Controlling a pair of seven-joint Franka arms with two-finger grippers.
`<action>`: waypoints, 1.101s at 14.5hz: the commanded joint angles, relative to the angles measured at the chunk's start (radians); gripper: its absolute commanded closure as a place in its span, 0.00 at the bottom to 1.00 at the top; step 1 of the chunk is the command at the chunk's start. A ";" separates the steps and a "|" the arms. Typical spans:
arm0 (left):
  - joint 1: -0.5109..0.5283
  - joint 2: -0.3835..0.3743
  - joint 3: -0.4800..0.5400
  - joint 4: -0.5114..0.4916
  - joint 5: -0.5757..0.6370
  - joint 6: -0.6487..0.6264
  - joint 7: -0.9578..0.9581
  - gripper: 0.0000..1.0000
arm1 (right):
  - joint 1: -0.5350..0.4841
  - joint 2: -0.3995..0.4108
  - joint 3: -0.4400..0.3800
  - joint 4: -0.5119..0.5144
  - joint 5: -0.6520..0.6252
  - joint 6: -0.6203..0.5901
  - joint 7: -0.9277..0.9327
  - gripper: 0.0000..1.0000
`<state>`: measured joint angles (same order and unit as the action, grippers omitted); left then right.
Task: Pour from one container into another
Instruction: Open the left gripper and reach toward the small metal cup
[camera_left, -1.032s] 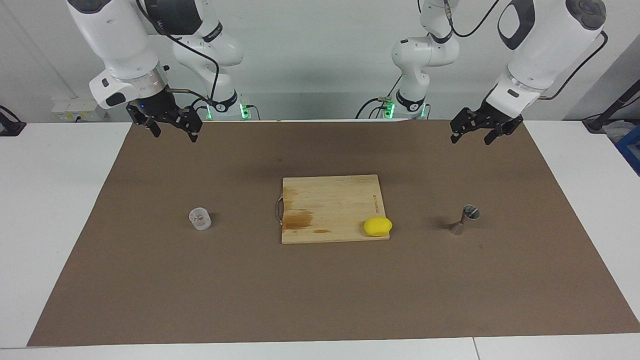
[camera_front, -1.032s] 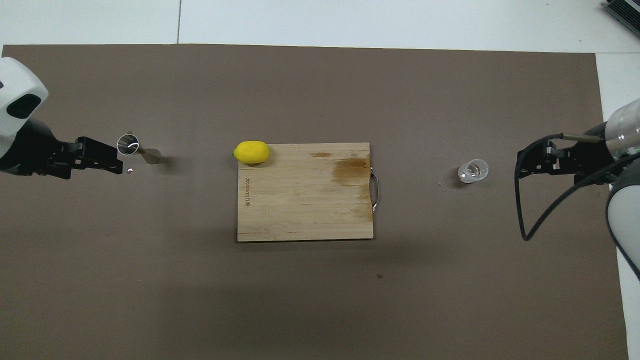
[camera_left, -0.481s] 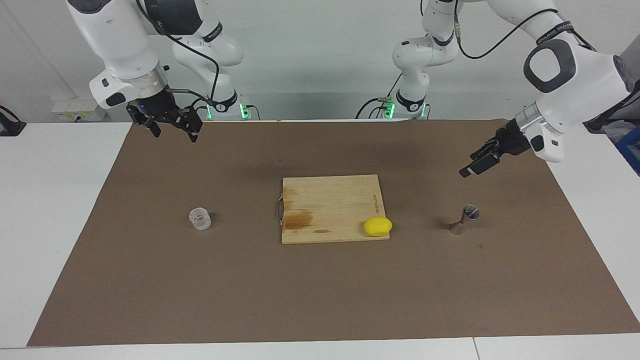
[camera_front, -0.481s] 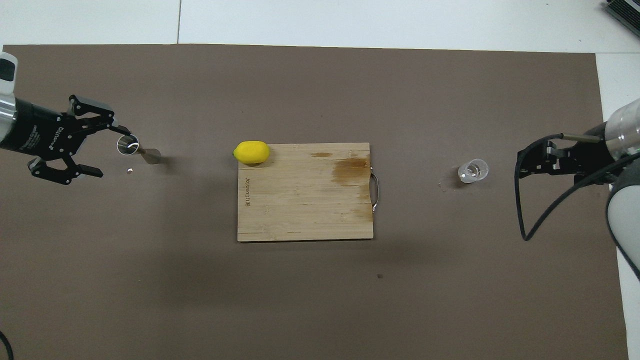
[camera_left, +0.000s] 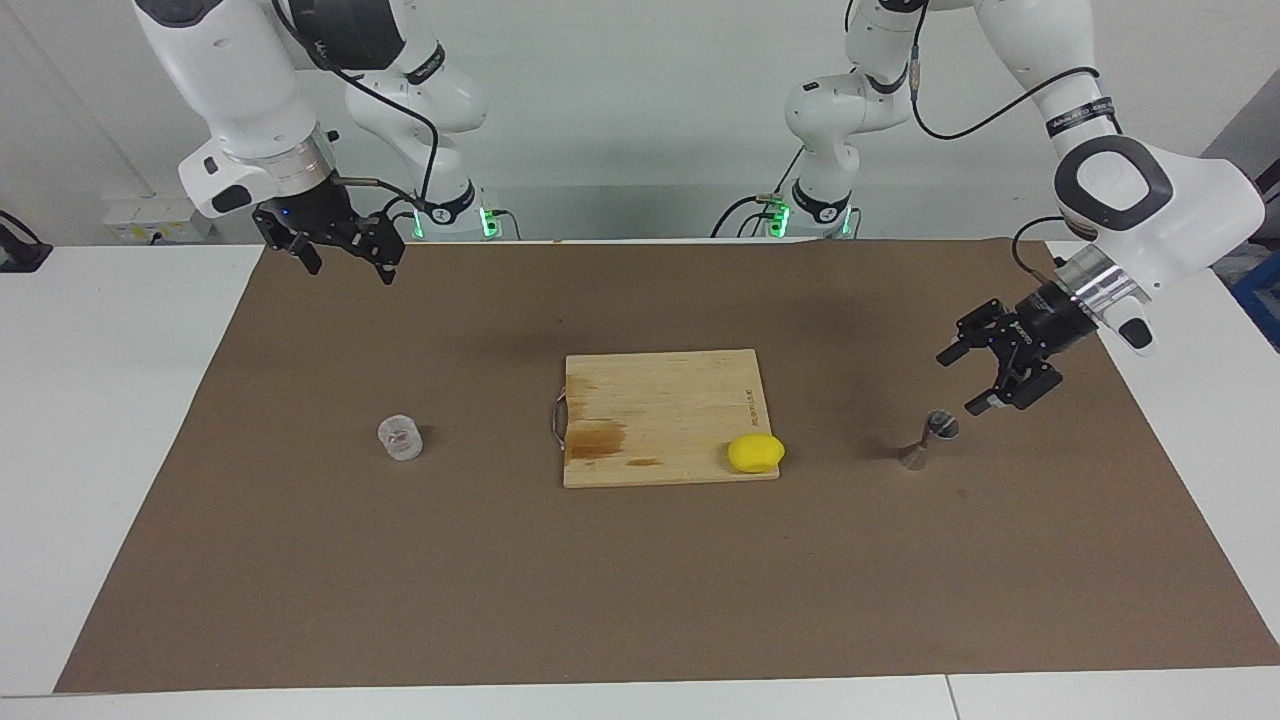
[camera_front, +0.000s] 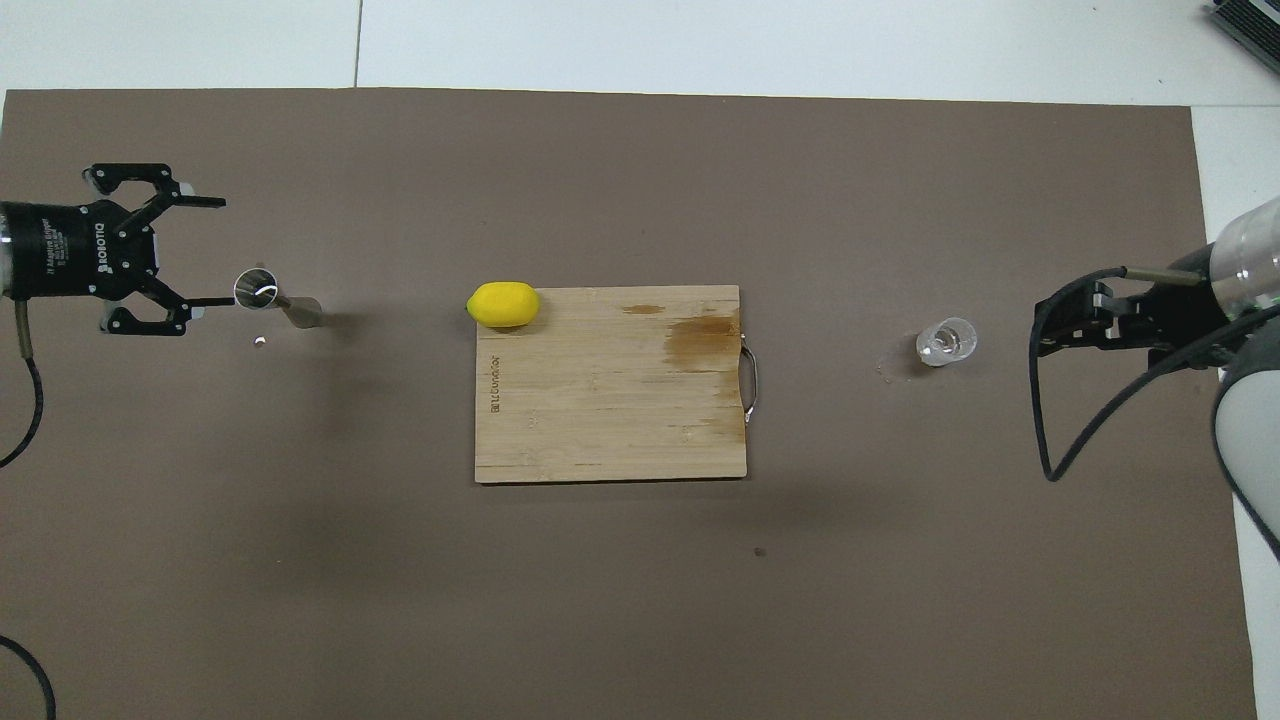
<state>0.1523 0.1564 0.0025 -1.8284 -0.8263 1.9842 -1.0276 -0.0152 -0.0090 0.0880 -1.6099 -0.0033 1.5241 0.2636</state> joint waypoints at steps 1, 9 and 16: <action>0.048 -0.024 0.001 -0.097 -0.143 0.082 -0.104 0.00 | -0.015 -0.023 0.009 -0.024 -0.001 0.004 -0.024 0.01; 0.139 -0.044 -0.007 -0.278 -0.304 0.073 -0.270 0.00 | -0.015 -0.023 0.009 -0.024 -0.001 0.004 -0.024 0.01; 0.138 -0.008 -0.009 -0.324 -0.425 0.076 -0.220 0.00 | -0.015 -0.023 0.009 -0.024 -0.001 0.004 -0.024 0.01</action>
<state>0.2789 0.1539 0.0045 -2.1237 -1.2235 2.0555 -1.2749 -0.0152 -0.0090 0.0880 -1.6099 -0.0033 1.5241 0.2636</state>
